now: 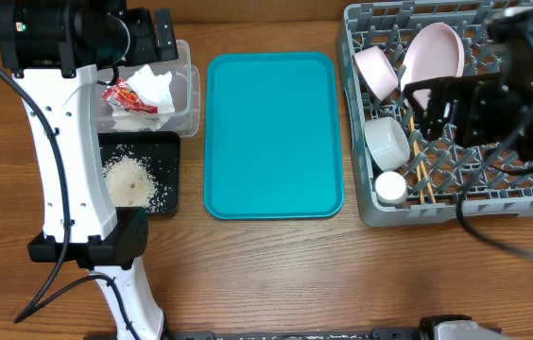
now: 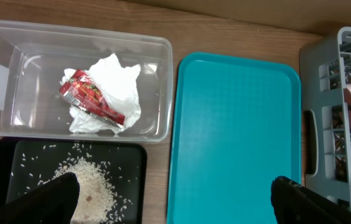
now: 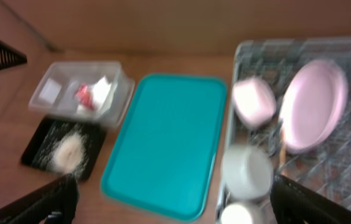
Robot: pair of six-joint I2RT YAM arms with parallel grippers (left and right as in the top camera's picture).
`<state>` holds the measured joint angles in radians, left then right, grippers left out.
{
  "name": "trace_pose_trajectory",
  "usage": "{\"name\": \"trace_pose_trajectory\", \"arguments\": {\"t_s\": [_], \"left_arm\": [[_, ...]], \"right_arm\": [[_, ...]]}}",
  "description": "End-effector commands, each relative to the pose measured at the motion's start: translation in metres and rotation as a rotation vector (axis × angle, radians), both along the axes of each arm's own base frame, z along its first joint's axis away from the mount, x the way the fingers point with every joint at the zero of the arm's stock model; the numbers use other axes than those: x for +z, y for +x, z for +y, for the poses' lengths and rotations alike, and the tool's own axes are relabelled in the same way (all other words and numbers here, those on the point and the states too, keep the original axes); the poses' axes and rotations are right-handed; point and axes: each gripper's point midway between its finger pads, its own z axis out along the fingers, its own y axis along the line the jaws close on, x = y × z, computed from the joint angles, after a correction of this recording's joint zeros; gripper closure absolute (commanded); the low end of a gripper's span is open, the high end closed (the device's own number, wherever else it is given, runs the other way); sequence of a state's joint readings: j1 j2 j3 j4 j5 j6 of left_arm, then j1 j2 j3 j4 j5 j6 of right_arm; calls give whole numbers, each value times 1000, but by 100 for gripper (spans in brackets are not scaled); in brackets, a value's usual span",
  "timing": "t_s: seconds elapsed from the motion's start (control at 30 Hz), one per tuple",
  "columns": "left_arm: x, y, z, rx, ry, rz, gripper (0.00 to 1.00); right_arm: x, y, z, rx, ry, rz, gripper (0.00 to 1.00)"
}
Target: Sort waste into correct bins and load items into the dishwasher
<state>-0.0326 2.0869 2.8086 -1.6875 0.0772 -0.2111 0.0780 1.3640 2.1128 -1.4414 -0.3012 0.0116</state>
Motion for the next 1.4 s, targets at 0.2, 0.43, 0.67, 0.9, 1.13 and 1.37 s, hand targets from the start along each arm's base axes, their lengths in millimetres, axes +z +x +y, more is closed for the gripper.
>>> {"name": "trace_pose_trajectory", "arguments": {"t_s": [0.2,0.43,0.67,0.9,1.13,1.37], "left_arm": [[12,-5,0,9,-1,-32,0],[12,-5,0,9,-1,-32,0],[12,-5,0,9,-1,-32,0],[12,-5,0,9,-1,-32,0],[12,-5,0,9,-1,-32,0],[12,-5,0,9,-1,-32,0]], "right_arm": [[-41,-19,-33,-170,-57,-251,0],[-125,-36,-29,-148,-2,-510,0],[-170,-55,-21,-100,47,-747,0],[-196,-57,-21,-100,56,-823,0],[-222,-54,-21,-100,53,-797,0],[-266,-51,-19,-92,39,-631,0]]}}
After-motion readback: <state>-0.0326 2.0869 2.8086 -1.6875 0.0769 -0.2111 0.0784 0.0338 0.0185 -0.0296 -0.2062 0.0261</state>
